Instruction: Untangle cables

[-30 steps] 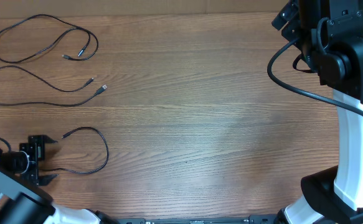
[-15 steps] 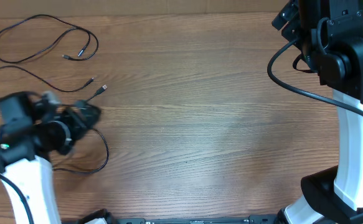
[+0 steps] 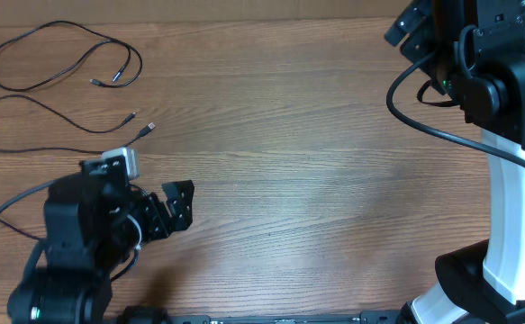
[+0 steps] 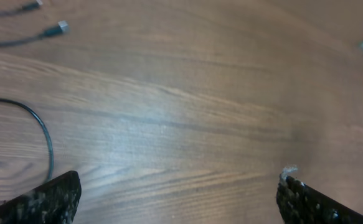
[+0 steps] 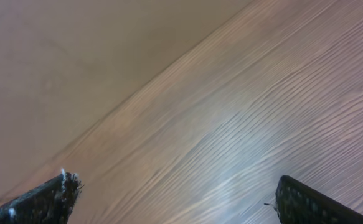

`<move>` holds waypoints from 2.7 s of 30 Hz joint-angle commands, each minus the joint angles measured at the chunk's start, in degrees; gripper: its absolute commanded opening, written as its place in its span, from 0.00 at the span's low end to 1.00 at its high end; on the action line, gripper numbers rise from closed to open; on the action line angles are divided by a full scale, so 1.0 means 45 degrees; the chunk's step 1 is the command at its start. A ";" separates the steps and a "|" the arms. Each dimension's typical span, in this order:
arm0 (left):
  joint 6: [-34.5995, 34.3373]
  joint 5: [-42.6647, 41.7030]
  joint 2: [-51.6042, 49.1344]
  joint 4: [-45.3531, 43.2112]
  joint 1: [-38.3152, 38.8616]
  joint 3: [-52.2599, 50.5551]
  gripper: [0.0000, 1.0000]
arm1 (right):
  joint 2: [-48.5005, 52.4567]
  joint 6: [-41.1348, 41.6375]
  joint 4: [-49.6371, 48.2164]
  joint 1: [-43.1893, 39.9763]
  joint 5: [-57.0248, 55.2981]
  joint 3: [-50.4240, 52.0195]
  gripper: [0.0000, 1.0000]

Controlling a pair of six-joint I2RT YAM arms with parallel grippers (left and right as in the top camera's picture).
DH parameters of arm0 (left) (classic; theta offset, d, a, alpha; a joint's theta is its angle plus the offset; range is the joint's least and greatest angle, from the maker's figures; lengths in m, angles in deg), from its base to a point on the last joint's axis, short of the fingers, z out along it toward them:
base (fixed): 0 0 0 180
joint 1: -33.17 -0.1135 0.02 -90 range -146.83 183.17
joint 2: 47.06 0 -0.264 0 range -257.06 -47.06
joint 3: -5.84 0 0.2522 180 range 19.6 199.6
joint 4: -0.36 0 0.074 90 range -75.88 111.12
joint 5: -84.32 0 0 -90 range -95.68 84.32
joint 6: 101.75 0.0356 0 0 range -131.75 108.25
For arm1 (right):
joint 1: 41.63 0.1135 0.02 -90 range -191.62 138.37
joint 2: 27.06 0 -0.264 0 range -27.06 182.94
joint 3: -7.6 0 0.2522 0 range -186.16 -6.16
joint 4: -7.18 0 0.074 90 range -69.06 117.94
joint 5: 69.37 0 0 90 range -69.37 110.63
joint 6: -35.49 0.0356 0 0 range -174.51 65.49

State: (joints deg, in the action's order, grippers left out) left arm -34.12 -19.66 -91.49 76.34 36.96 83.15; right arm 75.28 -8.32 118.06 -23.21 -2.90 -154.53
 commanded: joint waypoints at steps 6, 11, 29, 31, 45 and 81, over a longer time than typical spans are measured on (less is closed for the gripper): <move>-0.0175 0.0573 0.0379 0.0714 0.0078 0.0175 0.99 | -0.0763 -0.1370 -0.0073 -0.0015 0.2195 0.0073 1.00; -0.0175 0.0568 0.0379 0.0889 0.0078 0.0175 1.00 | -0.1991 -0.1394 -0.0019 -0.0015 0.1209 0.0078 1.00; -0.0175 0.0568 0.0379 0.0889 0.0083 0.0175 1.00 | -0.9044 -0.1579 -0.0049 -0.0015 0.0272 0.5537 1.00; -0.0175 0.0568 0.0379 0.0884 0.0078 0.0175 1.00 | -1.0418 -0.1452 -0.0330 -0.0015 -0.0413 0.7077 1.00; -0.0175 0.0568 0.0379 0.0889 0.0078 0.0175 1.00 | -1.5742 -0.2089 -0.4648 -0.0015 -0.1554 1.3755 1.00; -0.0175 0.0568 0.0379 0.0884 0.0078 0.0175 1.00 | -1.5718 -0.2089 -0.2783 -0.0015 -0.1617 1.4557 1.00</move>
State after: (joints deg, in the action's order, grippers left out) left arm -34.25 -17.41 -89.87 80.38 36.96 83.19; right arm 4.71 -17.26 105.03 -23.21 -9.45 -89.03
